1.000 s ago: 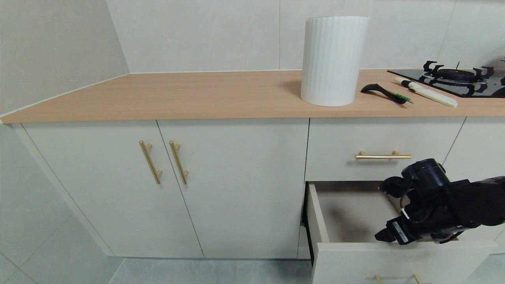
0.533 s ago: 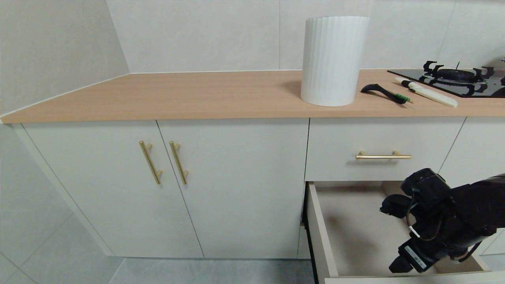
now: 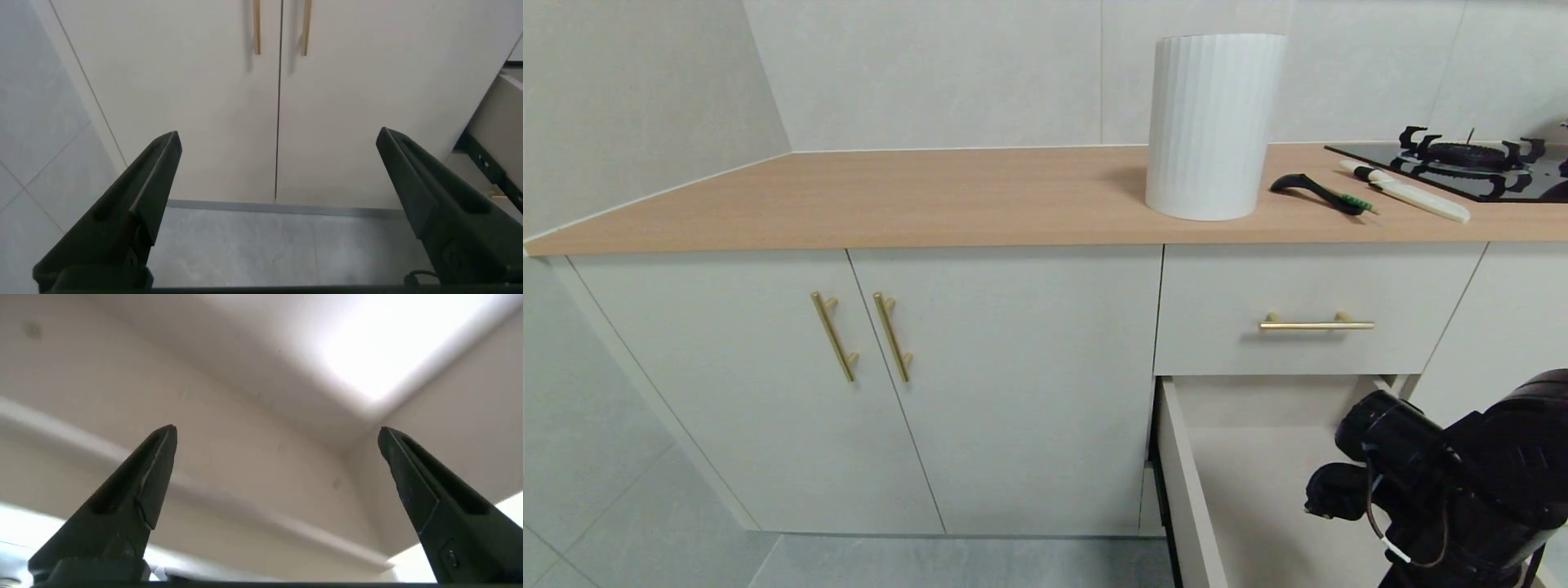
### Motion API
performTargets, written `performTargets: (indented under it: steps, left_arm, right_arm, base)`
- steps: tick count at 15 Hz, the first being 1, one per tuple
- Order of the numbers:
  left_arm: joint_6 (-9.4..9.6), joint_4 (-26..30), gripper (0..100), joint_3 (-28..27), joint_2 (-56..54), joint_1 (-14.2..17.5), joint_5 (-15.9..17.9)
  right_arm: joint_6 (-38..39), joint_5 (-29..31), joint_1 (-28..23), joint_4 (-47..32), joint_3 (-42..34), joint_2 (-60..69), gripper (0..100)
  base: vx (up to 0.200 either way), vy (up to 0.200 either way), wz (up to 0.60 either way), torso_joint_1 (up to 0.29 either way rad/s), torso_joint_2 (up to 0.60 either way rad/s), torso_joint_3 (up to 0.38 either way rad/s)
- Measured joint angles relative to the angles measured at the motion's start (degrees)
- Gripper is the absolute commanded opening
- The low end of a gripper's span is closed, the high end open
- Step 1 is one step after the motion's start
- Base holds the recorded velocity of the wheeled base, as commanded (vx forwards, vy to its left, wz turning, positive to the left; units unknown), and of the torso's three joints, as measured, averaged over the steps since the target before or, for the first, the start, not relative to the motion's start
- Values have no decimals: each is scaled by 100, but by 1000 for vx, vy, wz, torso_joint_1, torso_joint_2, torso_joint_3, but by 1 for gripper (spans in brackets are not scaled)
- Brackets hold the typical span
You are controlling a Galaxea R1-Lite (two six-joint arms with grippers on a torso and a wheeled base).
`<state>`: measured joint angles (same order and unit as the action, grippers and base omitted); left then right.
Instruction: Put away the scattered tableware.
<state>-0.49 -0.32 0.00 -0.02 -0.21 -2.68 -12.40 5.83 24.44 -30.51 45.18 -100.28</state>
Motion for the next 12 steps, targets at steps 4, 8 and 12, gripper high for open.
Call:
performTargets:
  steps: [4, 8, 12]
  left_arm:
    - [2, -1, 100, 0, 0, 2, 0]
    - [2, 0, 100, 0, 0, 2, -2]
    - [2, 0, 100, 0, 0, 2, -2]
  right_arm:
    - [573, -46, -308, 73, 440, 144, 100]
    - [1022, -171, -758, 653, 823, 747, 100]
    - [1017, -216, -1143, 933, 857, 1395, 100]
  base:
    - [0, 0, 0, 0, 0, 0]
    - [0, 0, 0, 0, 0, 0]
    - [0, 0, 0, 0, 0, 0]
